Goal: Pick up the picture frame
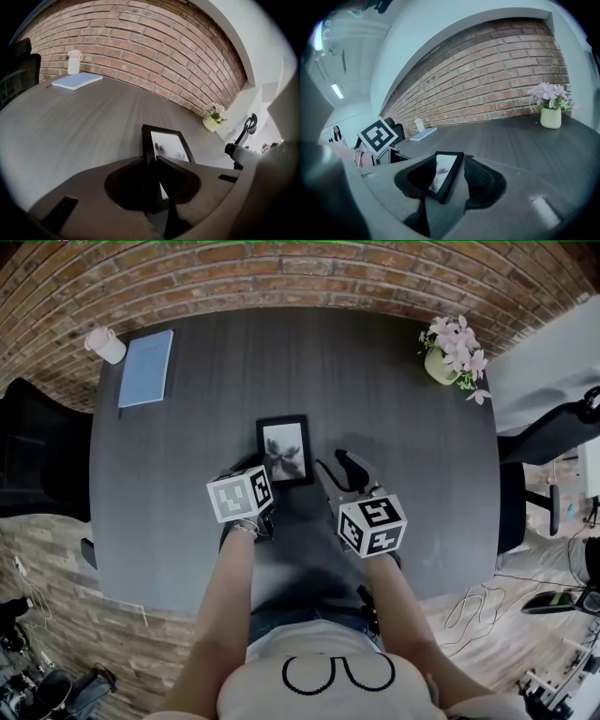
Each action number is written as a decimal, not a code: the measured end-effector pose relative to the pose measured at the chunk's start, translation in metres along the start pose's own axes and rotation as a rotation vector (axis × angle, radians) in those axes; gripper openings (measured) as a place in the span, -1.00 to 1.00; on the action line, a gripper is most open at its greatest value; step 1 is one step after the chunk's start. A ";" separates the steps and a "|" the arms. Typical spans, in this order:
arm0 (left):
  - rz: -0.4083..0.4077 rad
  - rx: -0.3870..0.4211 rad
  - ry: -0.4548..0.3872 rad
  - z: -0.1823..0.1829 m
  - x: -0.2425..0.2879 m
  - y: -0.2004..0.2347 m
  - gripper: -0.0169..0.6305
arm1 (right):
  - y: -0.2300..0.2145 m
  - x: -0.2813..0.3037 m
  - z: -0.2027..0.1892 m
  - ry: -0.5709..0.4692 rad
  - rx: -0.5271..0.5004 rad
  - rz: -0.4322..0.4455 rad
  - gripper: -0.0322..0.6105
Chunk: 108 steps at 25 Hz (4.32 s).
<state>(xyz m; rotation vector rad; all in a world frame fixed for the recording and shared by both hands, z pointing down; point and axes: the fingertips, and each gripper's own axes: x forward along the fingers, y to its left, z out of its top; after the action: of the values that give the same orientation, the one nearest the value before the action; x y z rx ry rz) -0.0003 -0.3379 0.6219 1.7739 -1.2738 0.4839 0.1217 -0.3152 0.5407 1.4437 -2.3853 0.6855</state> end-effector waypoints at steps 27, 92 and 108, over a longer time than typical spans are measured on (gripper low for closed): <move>-0.206 -0.181 0.075 0.002 -0.002 0.004 -0.73 | 0.006 0.065 -0.040 0.231 0.692 0.238 -0.35; -0.197 0.365 -0.594 0.073 -0.257 -0.054 -0.40 | 0.139 -0.095 0.083 -0.159 0.456 0.409 -0.86; -0.192 0.484 -0.815 0.054 -0.355 -0.066 -0.96 | 0.198 -0.201 0.122 -0.471 0.186 0.319 -0.86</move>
<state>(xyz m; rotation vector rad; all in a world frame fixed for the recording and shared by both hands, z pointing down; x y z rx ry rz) -0.0921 -0.1772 0.3069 2.6278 -1.5756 -0.0872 0.0418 -0.1495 0.2944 1.4362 -3.0340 0.7179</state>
